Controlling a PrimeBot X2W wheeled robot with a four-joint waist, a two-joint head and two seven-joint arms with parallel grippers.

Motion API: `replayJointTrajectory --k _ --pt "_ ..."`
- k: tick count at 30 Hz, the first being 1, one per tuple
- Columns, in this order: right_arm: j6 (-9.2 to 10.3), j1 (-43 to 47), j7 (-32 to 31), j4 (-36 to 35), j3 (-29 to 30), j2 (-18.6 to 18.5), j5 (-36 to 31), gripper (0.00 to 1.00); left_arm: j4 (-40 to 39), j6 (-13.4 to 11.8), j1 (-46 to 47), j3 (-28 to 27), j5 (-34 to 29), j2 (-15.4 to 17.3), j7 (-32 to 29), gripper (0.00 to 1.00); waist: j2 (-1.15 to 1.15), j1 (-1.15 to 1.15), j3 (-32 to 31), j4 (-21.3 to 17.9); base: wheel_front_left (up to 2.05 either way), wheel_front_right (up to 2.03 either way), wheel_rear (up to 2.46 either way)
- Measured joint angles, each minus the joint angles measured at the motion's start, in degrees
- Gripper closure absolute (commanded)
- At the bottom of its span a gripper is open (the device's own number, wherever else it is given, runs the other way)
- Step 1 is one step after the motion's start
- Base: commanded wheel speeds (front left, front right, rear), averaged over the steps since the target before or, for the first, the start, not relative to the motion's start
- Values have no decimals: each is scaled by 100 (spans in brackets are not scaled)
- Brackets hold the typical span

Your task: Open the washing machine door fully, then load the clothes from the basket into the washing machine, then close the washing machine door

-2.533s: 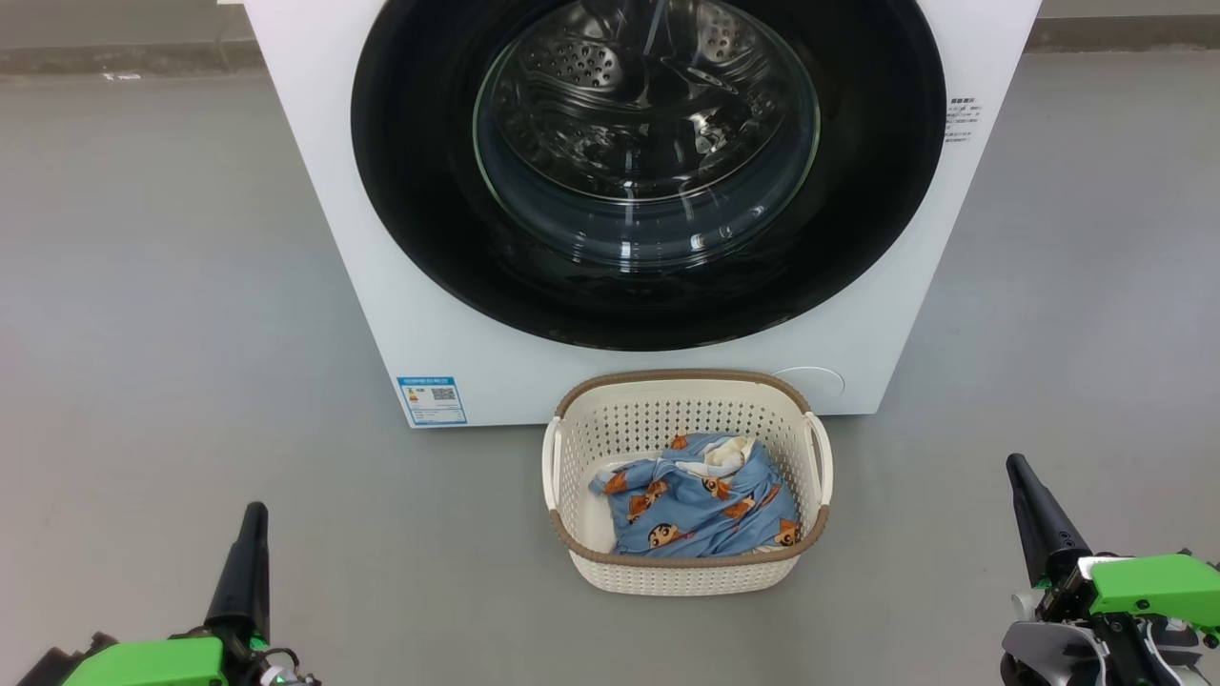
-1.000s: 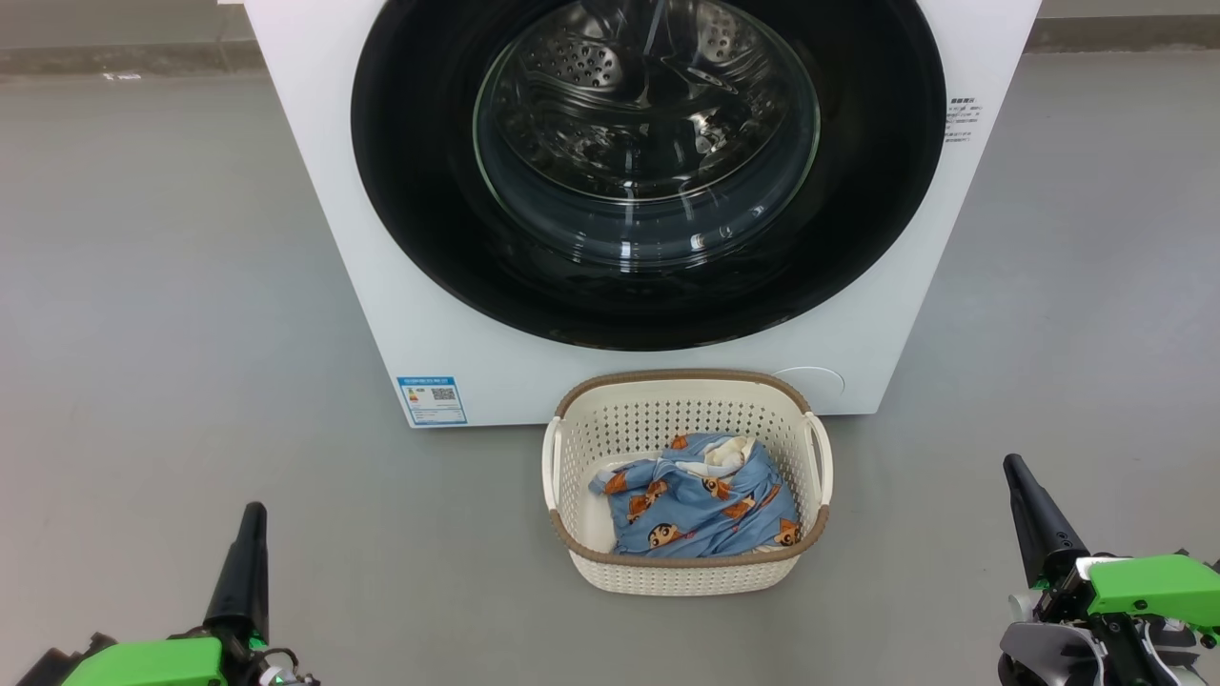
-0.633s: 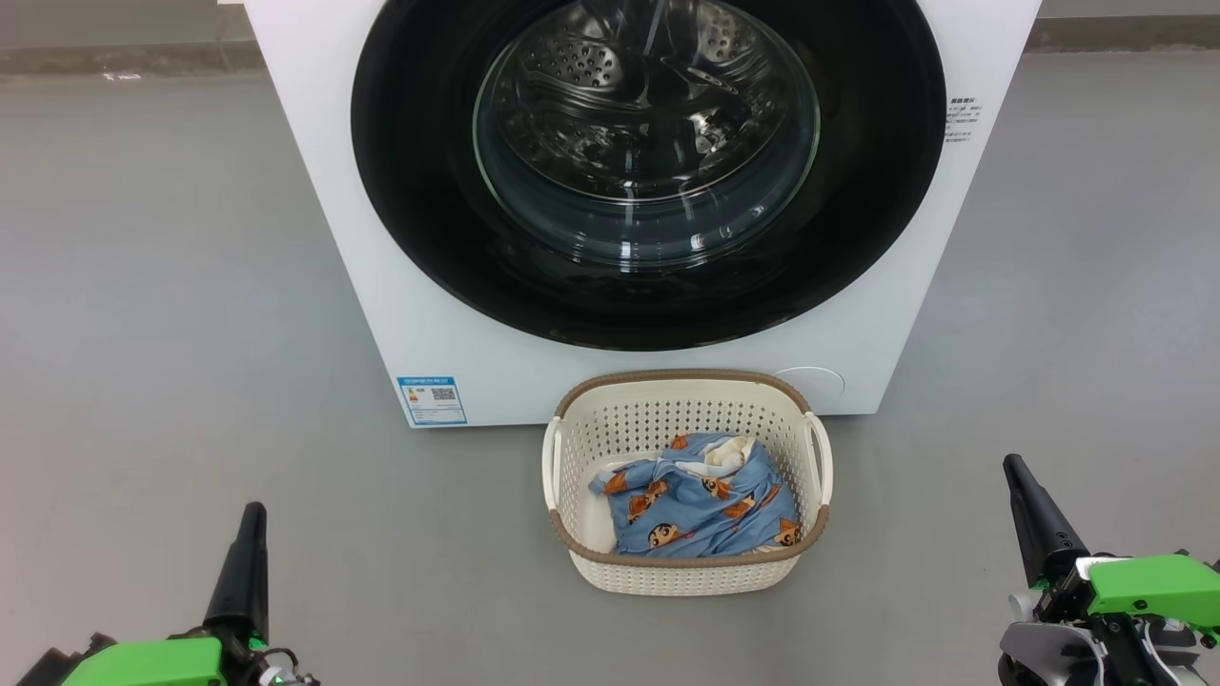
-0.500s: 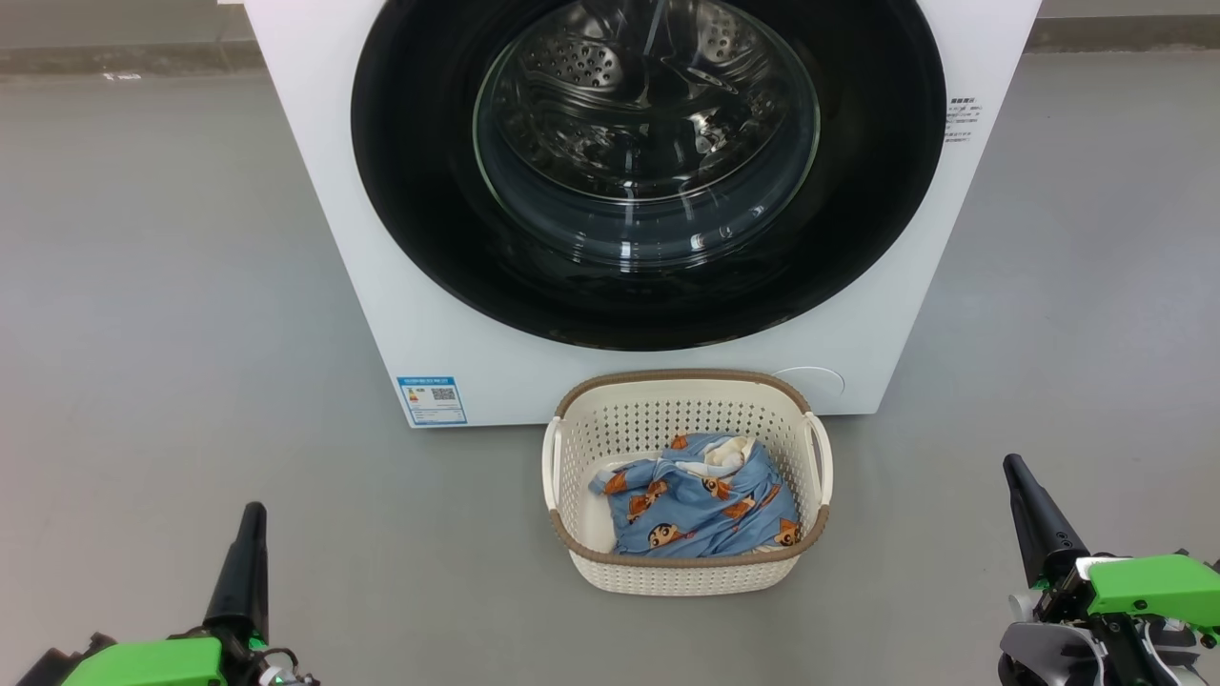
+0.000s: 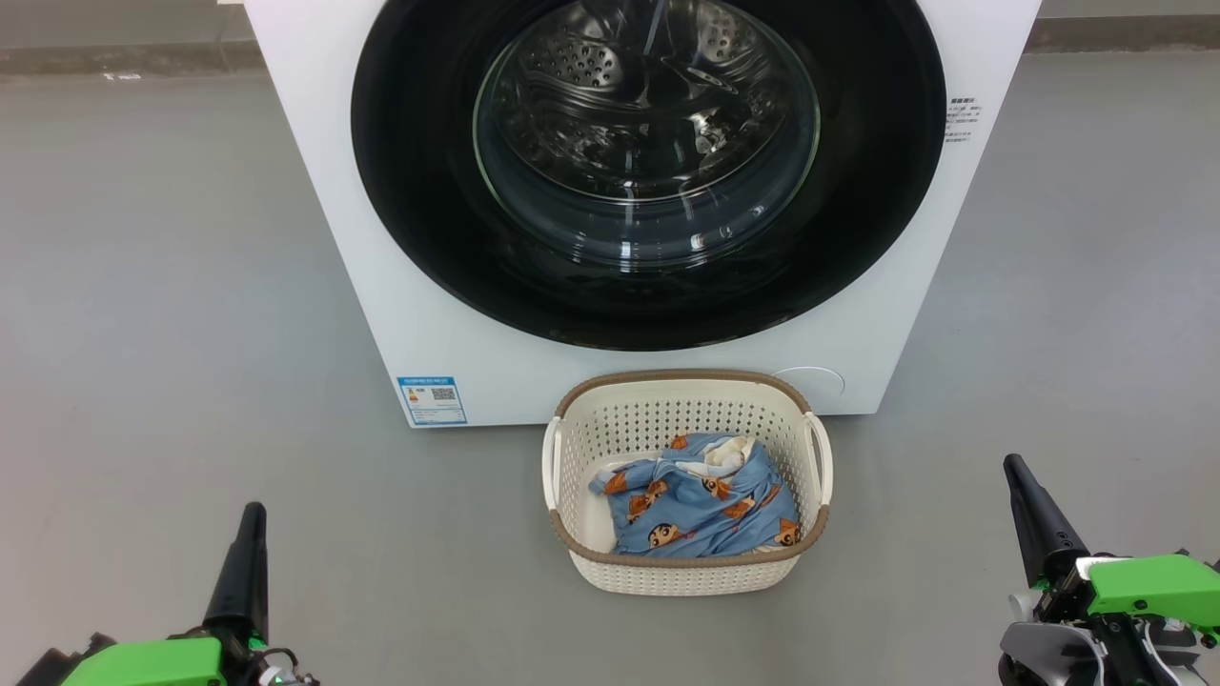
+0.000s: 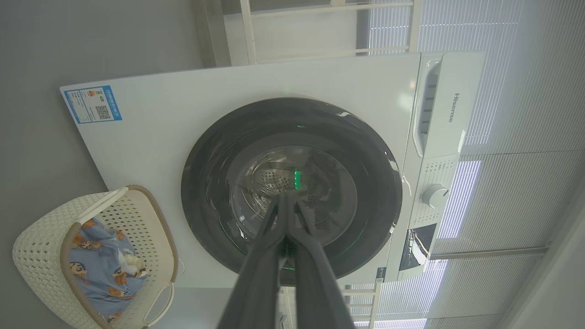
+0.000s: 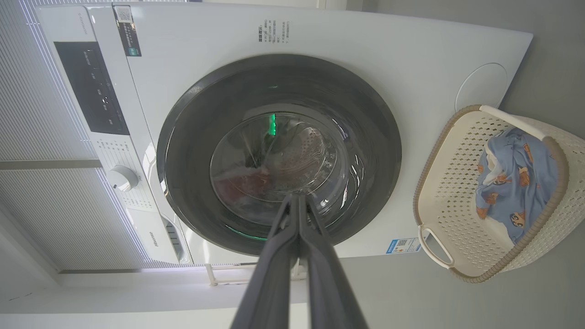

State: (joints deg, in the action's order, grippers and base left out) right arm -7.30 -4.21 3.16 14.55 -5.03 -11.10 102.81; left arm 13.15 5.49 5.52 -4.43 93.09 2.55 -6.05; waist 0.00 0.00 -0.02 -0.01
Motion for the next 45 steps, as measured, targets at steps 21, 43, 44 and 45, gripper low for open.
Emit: replayJointTrajectory --k 21,43,44,45 --pt "0 0 3 -1 -5 -9 0 100 0 0 0 -3 -1 -1 0 100 0 0 0 0 0 0 0" --pt "0 0 4 -2 -9 -13 0 100 0 0 0 -5 -1 -2 -1 100 0 0 0 0 0 0 0" --pt "0 0 4 -2 -9 -13 0 100 0 0 0 -5 -1 -2 -1 100 0 0 0 0 0 0 0" --pt "0 0 4 -2 -9 -13 0 100 0 0 0 -5 -1 -2 -1 100 0 0 0 0 0 0 0"
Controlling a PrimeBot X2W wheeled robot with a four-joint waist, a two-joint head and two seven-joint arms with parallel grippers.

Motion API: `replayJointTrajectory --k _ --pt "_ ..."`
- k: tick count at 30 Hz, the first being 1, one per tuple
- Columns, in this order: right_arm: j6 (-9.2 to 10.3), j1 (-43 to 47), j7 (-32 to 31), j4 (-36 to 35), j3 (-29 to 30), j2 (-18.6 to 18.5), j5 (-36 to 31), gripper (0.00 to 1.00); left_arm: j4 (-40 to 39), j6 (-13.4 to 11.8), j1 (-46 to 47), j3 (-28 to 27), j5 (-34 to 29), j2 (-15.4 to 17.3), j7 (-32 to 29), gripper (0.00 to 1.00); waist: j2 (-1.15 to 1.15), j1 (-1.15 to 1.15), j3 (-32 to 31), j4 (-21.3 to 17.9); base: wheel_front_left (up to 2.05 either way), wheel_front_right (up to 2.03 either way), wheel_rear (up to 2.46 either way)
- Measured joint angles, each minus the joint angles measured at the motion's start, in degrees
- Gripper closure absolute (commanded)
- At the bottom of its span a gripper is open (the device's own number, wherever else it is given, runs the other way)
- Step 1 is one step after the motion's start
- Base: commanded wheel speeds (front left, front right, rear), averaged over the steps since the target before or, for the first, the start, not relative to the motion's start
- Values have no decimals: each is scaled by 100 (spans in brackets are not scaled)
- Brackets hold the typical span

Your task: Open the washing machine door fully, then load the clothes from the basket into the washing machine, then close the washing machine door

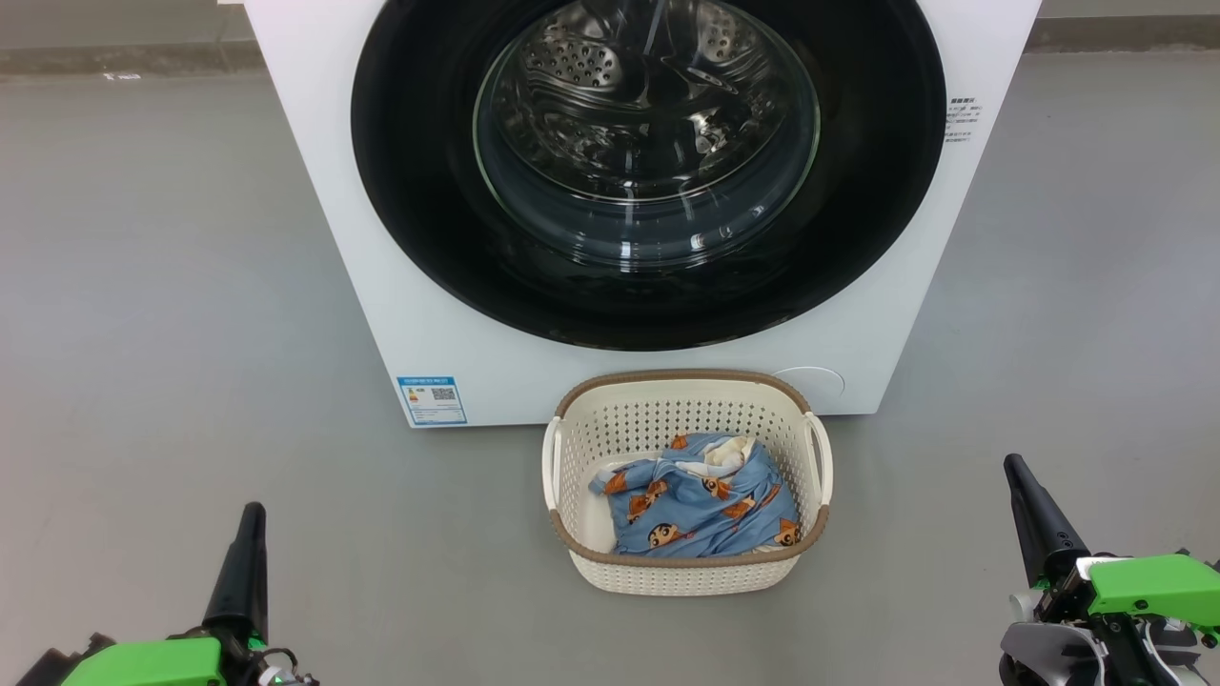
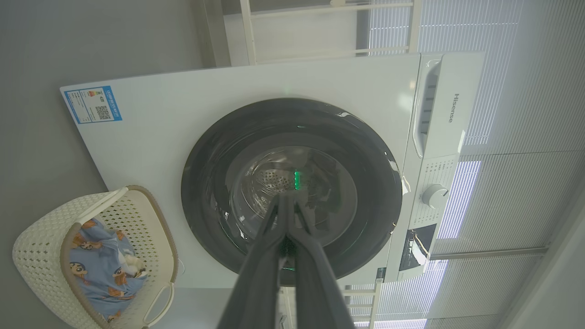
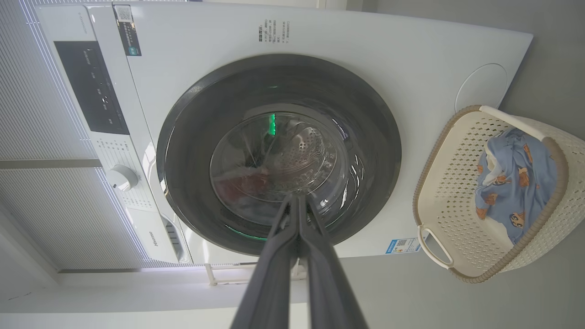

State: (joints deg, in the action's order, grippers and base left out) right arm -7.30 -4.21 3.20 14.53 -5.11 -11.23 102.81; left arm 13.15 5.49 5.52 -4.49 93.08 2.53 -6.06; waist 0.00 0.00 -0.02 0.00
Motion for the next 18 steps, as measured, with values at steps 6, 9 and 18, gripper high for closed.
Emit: replayJointTrajectory --k 6,9,18 --pt "0 0 1 -1 -1 0 0 100 0 0 0 -1 0 0 0 100 0 0 0 0 0 0 0" --pt "0 0 19 -1 -2 -1 1 100 0 0 0 -1 0 0 0 100 0 0 0 0 0 0 0" --pt "0 0 19 -1 -3 -2 1 100 0 0 0 -3 0 0 0 100 0 0 0 0 0 0 0"
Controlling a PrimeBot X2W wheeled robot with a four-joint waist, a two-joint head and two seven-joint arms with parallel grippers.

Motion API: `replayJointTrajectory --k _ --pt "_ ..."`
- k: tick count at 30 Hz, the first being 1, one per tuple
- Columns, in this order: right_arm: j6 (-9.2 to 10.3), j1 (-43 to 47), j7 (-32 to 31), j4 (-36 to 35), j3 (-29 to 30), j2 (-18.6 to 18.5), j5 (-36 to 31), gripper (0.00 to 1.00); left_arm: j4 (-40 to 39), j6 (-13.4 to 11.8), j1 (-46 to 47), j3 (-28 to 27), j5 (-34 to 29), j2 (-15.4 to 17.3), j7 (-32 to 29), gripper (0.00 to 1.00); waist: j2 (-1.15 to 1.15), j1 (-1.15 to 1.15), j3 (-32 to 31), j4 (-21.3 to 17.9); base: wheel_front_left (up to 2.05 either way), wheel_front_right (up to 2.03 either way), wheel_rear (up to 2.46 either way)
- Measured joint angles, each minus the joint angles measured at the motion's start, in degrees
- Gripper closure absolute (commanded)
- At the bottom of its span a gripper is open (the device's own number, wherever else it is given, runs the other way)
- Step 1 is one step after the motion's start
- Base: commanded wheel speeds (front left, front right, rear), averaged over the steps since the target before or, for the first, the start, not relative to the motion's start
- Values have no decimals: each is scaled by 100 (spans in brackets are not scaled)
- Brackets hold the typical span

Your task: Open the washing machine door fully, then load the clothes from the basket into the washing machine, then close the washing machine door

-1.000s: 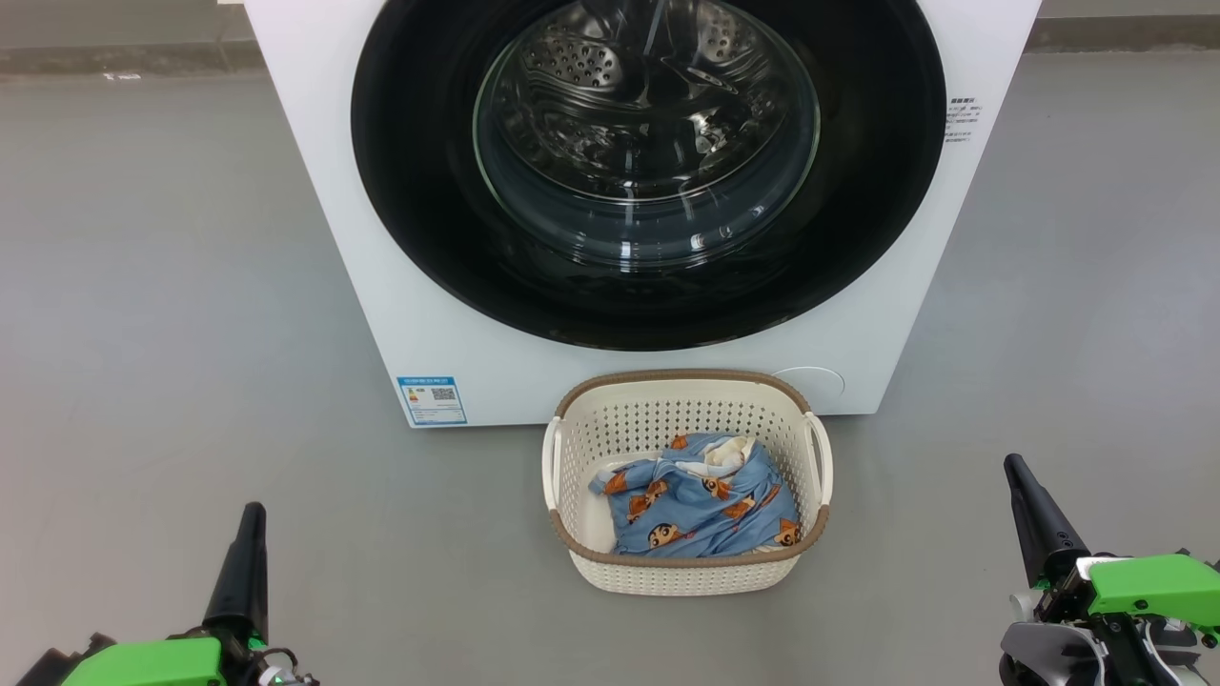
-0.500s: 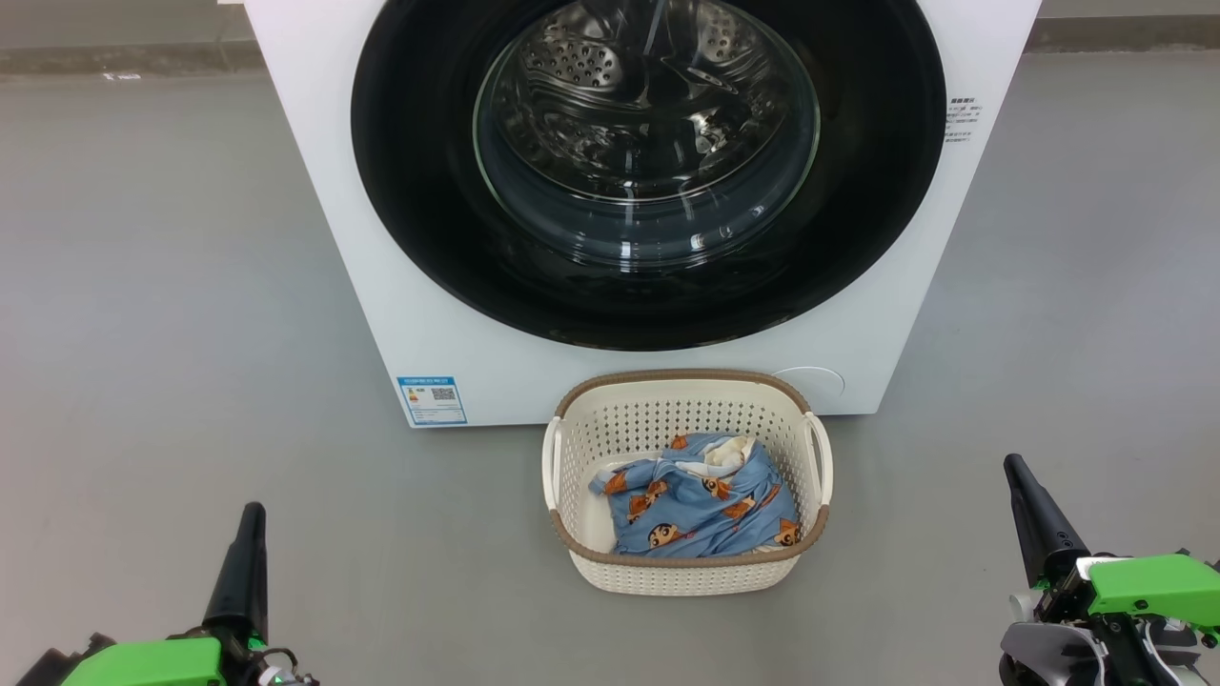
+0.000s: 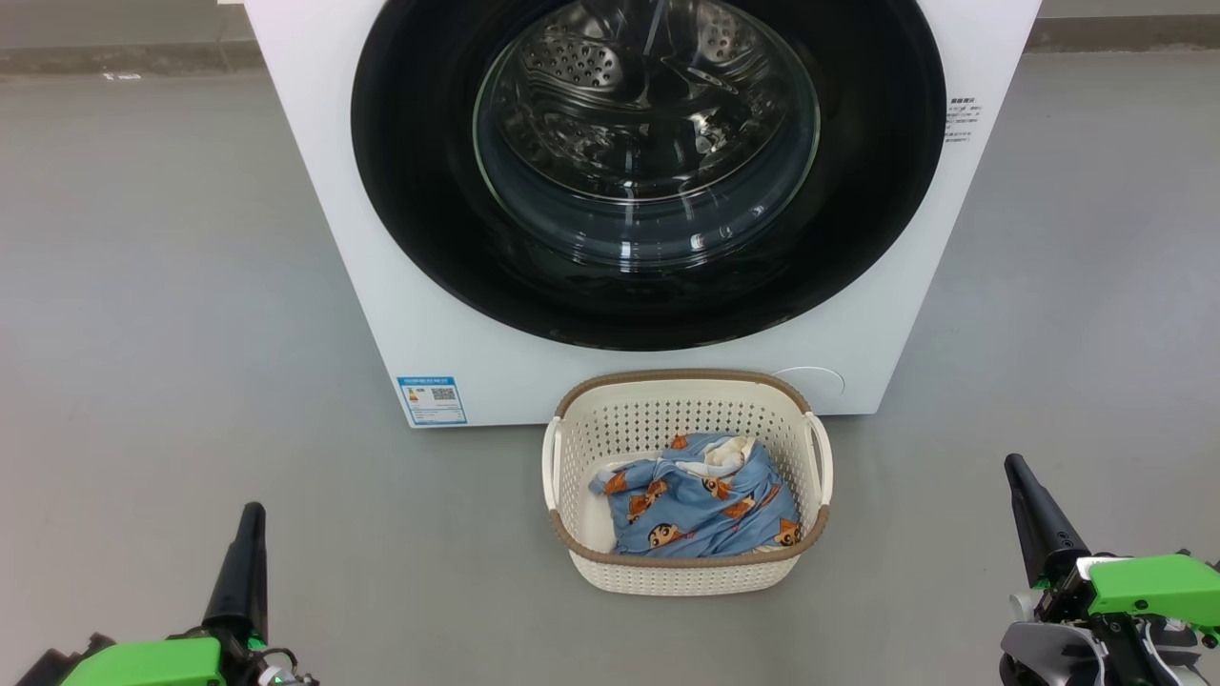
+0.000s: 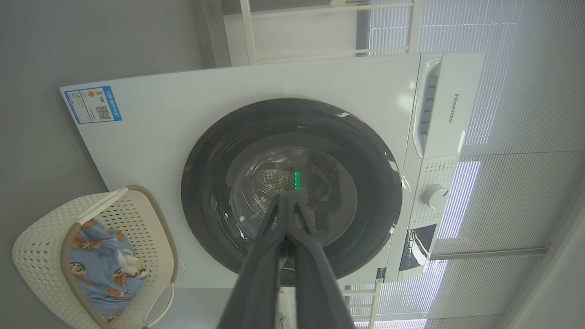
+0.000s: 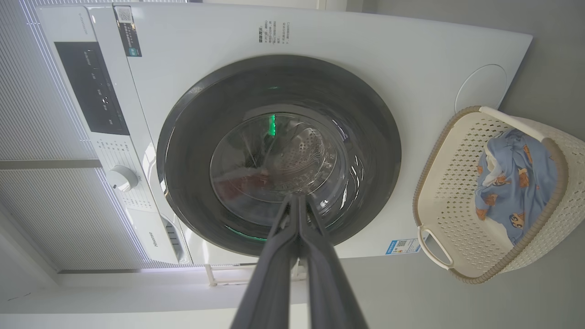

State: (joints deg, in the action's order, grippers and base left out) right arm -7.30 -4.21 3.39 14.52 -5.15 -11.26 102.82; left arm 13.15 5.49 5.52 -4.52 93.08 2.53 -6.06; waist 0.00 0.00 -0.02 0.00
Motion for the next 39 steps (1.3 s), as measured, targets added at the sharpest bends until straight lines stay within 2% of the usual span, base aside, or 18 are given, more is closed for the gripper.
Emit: replayJointTrajectory --k 3,4,10,27,39 --pt "0 0 0 0 0 0 0 100 0 0 0 0 0 0 0 100 0 0 0 0 0 0 0" --pt "0 0 1 0 0 0 0 0 0 0 0 0 0 0 0 0 0 0 0 0 0 0 0" --pt "9 276 -2 334 -46 232 -1 0 334 -9 -229 55 4 -69 10 0 0 0 12 -1 0 0 0" --pt "9 257 81 182 130 285 124 0 174 -8 -216 120 -81 -71 292 0 0 0 14 11 0 0 0" --pt "9 225 234 -36 -48 246 -743 0 151 1 -175 246 -682 -71 483 0 0 0 24 26 0 0 0"
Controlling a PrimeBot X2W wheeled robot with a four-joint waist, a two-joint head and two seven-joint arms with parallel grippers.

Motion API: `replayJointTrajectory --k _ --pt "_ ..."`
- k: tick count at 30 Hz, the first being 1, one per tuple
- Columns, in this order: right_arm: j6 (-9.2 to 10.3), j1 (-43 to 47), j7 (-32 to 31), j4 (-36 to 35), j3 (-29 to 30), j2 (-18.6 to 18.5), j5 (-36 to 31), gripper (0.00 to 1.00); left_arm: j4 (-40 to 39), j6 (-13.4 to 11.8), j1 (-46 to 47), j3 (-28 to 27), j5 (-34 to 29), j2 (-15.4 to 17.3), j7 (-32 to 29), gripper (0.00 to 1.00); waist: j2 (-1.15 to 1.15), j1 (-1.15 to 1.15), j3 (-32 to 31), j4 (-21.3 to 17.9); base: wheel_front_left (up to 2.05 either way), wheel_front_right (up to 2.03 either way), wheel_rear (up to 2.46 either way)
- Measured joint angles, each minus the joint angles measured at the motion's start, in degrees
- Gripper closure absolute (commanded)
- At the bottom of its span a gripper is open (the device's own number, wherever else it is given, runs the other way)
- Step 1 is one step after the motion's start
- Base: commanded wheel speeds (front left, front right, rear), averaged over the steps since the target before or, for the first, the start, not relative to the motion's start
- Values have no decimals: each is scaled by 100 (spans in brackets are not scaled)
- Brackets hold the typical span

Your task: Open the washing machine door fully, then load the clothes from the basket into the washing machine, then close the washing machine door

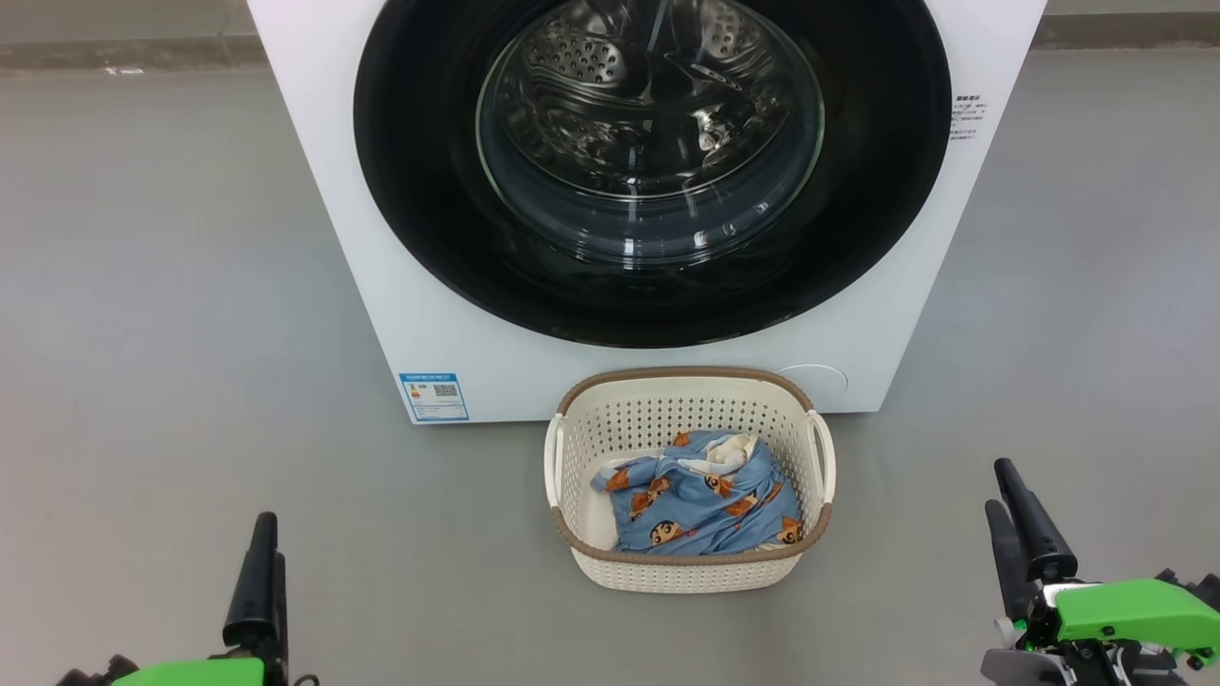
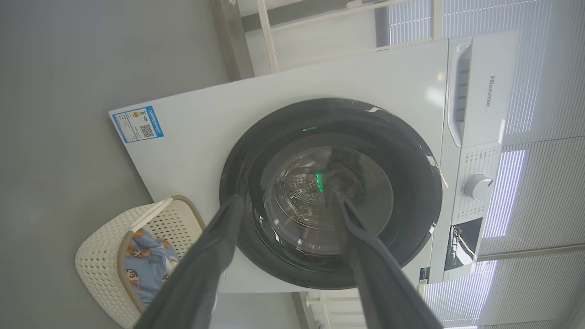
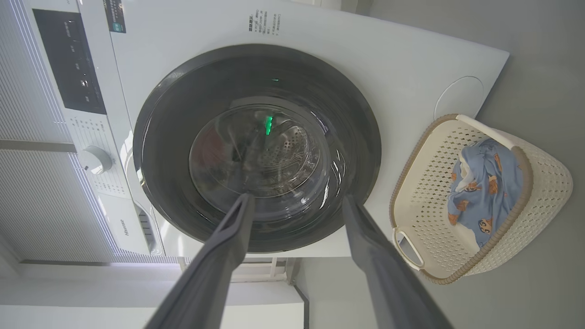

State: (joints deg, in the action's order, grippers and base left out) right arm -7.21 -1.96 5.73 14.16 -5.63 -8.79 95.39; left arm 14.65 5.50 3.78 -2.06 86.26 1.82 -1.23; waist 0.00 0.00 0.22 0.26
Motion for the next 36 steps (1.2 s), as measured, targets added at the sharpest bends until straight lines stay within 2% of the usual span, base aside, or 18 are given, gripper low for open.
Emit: replayJointTrajectory --k 21,23,36 --pt "0 -125 199 -167 52 -38 -2202 0 -1 34 104 53 -2049 2 354 0 0 0 13 2 0 0 0" --pt "0 -138 224 -135 45 -71 -2583 0 -1 38 105 98 -2461 2 387 0 0 0 8 -3 0 0 0" --pt "0 -246 344 -68 51 -75 -3785 0 78 51 126 230 -3565 7 600 0 0 0 -7 -12 0 0 0"
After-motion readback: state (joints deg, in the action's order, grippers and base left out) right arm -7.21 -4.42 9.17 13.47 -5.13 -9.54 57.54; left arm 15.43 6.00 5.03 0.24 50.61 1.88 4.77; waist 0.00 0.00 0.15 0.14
